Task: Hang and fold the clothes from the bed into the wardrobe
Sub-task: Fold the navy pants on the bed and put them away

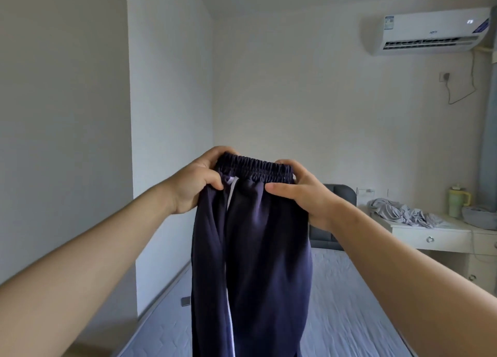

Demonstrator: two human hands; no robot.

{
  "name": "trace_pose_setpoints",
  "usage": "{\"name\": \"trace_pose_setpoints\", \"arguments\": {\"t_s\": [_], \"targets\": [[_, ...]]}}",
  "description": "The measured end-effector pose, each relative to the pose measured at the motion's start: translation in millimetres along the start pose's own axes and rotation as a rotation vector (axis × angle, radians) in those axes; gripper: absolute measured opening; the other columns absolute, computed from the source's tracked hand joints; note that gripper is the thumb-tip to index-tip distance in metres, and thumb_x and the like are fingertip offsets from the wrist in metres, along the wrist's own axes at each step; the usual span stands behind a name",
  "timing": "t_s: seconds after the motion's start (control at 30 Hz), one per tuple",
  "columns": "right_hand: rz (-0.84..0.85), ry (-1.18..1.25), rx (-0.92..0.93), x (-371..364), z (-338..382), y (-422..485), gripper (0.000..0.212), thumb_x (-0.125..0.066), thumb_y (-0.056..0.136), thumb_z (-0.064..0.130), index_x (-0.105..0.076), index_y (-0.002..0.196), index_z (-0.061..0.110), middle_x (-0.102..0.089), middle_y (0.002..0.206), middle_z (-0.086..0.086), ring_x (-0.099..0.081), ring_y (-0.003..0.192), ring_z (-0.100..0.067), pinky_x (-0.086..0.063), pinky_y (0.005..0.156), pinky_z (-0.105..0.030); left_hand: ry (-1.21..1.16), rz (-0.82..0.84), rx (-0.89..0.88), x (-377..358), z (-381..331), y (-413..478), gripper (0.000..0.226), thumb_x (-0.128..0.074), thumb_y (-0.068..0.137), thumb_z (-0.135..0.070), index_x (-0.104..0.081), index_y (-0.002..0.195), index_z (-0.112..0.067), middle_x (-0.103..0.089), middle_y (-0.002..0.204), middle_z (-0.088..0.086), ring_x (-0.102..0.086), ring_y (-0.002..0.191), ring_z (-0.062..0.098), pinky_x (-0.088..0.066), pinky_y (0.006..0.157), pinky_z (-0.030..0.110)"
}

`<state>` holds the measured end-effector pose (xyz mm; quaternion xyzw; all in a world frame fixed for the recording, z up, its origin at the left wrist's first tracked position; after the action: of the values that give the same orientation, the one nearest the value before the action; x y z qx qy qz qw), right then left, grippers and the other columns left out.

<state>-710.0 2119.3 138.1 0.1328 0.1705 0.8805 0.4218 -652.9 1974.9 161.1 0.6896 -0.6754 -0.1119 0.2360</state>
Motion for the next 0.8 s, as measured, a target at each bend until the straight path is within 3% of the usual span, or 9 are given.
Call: {"name": "trace_pose_setpoints", "arguments": {"t_s": [0.1, 0.2, 0.27, 0.37, 0.43, 0.5, 0.57, 0.7, 0.8], "targets": [[-0.005, -0.015, -0.048, 0.7, 3.2, 4.8, 0.026, -0.067, 0.081, 0.0, -0.054, 0.087, 0.021, -0.063, 0.076, -0.004, -0.063, 0.064, -0.019, -0.055, 0.066, -0.032, 0.002, 0.049, 0.102, 2.3, 2.2, -3.8, 0.045, -0.04, 0.053, 0.002, -0.053, 0.088, -0.023, -0.056, 0.071, -0.006, -0.054, 0.062, 0.009, -0.045, 0.057, 0.019], [-0.02, -0.055, -0.086, -0.8, 3.8, 6.5, 0.026, -0.069, 0.08, 0.001, -0.052, 0.091, 0.018, -0.063, 0.079, -0.005, -0.063, 0.067, -0.02, -0.055, 0.069, -0.034, 0.046, 0.098, 0.142, -6.4, 2.1, -12.1, 0.032, -0.058, 0.066, -0.007, -0.05, 0.093, -0.022, -0.06, 0.074, -0.006, -0.06, 0.063, 0.005, -0.049, 0.058, 0.019], [-0.033, -0.018, -0.116, -0.5, 1.7, 7.0, 0.034, -0.07, 0.079, 0.002, -0.052, 0.104, 0.017, -0.065, 0.086, -0.007, -0.066, 0.072, -0.022, -0.057, 0.071, -0.037, 0.201, 0.093, 0.126, -4.7, 2.6, -12.8, 0.042, -0.069, 0.076, 0.001, -0.045, 0.098, -0.025, -0.059, 0.083, -0.007, -0.061, 0.063, -0.001, -0.05, 0.059, 0.015], [-0.003, 0.106, -0.173, 0.9, -7.0, 5.3, 0.052, -0.07, 0.076, 0.009, -0.05, 0.123, 0.019, -0.068, 0.101, -0.008, -0.067, 0.085, -0.024, -0.056, 0.077, -0.04, 0.248, -0.009, 0.079, 5.7, -2.7, -12.8, 0.057, -0.061, 0.078, 0.015, -0.042, 0.106, -0.032, -0.052, 0.085, -0.002, -0.058, 0.061, 0.001, -0.053, 0.062, 0.016], [0.127, 0.115, -0.241, -9.3, -15.2, -0.4, 0.05, -0.071, 0.069, 0.017, -0.057, 0.117, 0.017, -0.07, 0.101, -0.007, -0.068, 0.085, -0.022, -0.055, 0.074, -0.035, 0.151, -0.093, 0.067, 11.0, -1.9, -12.6, 0.067, -0.058, 0.077, 0.019, -0.042, 0.116, -0.034, -0.052, 0.076, 0.0, -0.056, 0.062, 0.007, -0.054, 0.061, 0.017], [0.203, 0.022, -0.318, -14.8, -23.8, -4.5, 0.031, -0.07, 0.073, 0.011, -0.065, 0.102, 0.016, -0.072, 0.093, -0.006, -0.069, 0.079, -0.02, -0.055, 0.071, -0.031, 0.098, -0.137, 0.092, 12.0, 4.0, -13.3, 0.071, -0.057, 0.077, 0.02, -0.043, 0.121, -0.033, -0.053, 0.072, 0.0, -0.056, 0.064, 0.009, -0.054, 0.06, 0.016], [0.142, -0.064, -0.327, -7.3, -24.4, -0.6, 0.014, -0.062, 0.081, 0.003, -0.067, 0.092, 0.011, -0.071, 0.088, -0.008, -0.069, 0.075, -0.021, -0.055, 0.07, -0.031, 0.158, -0.071, 0.182, 10.1, 13.3, -14.8, 0.058, -0.057, 0.078, 0.02, -0.052, 0.115, -0.024, -0.058, 0.068, -0.004, -0.059, 0.063, 0.005, -0.053, 0.063, 0.015], [0.049, -0.004, -0.271, -0.4, -25.8, 4.8, 0.017, -0.056, 0.082, -0.007, -0.066, 0.088, 0.005, -0.069, 0.087, -0.012, -0.067, 0.073, -0.025, -0.057, 0.071, -0.034, 0.525, 0.109, 0.485, 22.3, 29.7, -25.6, 0.028, -0.07, 0.075, 0.003, -0.065, 0.099, -0.01, -0.07, 0.091, 0.001, -0.065, 0.087, 0.014, -0.054, 0.08, 0.024], [0.075, 0.087, -0.284, -6.5, -37.8, 3.5, 0.015, -0.055, 0.085, -0.007, -0.065, 0.091, 0.003, -0.07, 0.082, -0.011, -0.069, 0.07, -0.023, -0.058, 0.068, -0.032, 0.678, 0.083, 0.556, 36.1, 31.7, -29.0, 0.028, -0.08, 0.063, -0.008, -0.064, 0.084, -0.018, -0.065, 0.073, -0.009, -0.054, 0.086, 0.013, -0.044, 0.095, 0.033]]}}
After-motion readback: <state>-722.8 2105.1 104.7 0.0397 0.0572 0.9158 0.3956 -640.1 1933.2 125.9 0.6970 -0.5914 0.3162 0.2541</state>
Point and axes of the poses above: each hand's wrist, its own y-axis towards the middle knuckle, its own x-axis out of the back of the hand, z = x × y, the point moved 8 cm from there along y, towards the middle knuckle
